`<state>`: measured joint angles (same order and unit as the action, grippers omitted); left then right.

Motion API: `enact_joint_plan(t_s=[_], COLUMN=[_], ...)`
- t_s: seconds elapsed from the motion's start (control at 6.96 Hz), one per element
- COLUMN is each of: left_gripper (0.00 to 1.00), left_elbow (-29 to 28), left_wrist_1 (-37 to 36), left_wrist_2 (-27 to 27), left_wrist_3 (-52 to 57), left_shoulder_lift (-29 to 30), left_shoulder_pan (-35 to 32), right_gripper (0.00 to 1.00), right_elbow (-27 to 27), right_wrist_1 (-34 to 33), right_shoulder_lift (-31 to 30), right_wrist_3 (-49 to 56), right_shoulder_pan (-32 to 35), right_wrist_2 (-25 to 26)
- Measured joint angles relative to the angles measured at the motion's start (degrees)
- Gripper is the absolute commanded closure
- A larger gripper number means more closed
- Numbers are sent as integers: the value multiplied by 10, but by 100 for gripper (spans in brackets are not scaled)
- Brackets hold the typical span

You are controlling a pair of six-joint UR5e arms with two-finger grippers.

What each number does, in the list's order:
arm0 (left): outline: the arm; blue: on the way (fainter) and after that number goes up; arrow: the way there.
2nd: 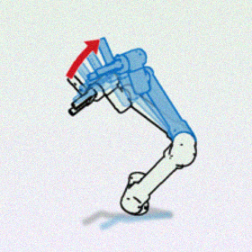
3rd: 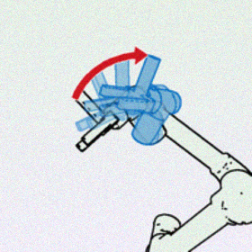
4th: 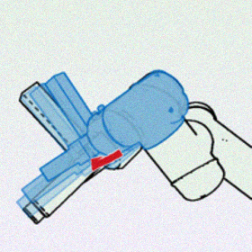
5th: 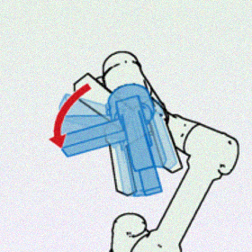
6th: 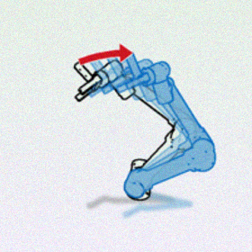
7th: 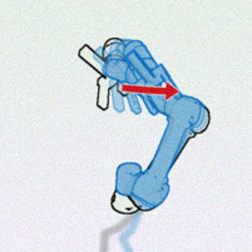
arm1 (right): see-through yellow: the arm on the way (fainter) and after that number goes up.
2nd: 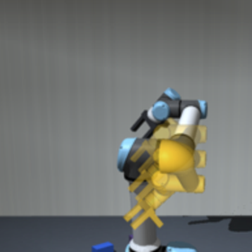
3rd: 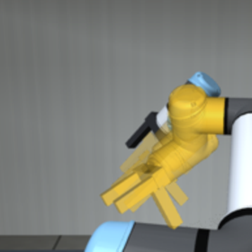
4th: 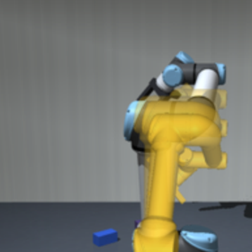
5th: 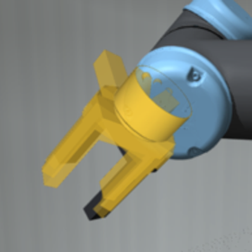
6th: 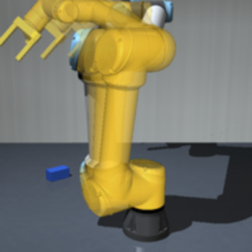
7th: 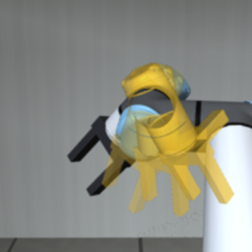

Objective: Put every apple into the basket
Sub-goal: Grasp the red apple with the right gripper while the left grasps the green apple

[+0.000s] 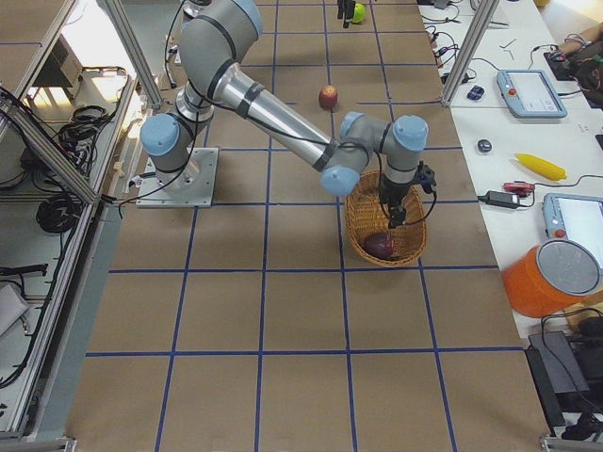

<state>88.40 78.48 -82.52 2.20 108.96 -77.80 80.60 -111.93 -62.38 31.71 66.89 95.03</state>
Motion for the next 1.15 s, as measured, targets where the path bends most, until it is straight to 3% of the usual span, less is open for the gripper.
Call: enact_joint_plan(t_s=[0.29,0.57,0.86,1.15], left_gripper=[0,0,0,0], left_elbow=[-31,-55,-63,-77], left_wrist_1=[-4,-80,-162,-198], left_wrist_2=[-32,-74,-88,-103], left_wrist_3=[117,235,327,347], left_shoulder_lift=[17,72,130,172], left_shoulder_pan=[86,114,136,144], right_gripper=[0,0,0,0], right_elbow=[2,4,7,14], right_wrist_1=[75,114,118,98], right_shoulder_lift=[-49,-64,-46,-7], right_wrist_3=[-92,-253,-439,-497], right_shoulder_pan=[116,258,369,410], right_wrist_2=[-2,-16,-61,-91])
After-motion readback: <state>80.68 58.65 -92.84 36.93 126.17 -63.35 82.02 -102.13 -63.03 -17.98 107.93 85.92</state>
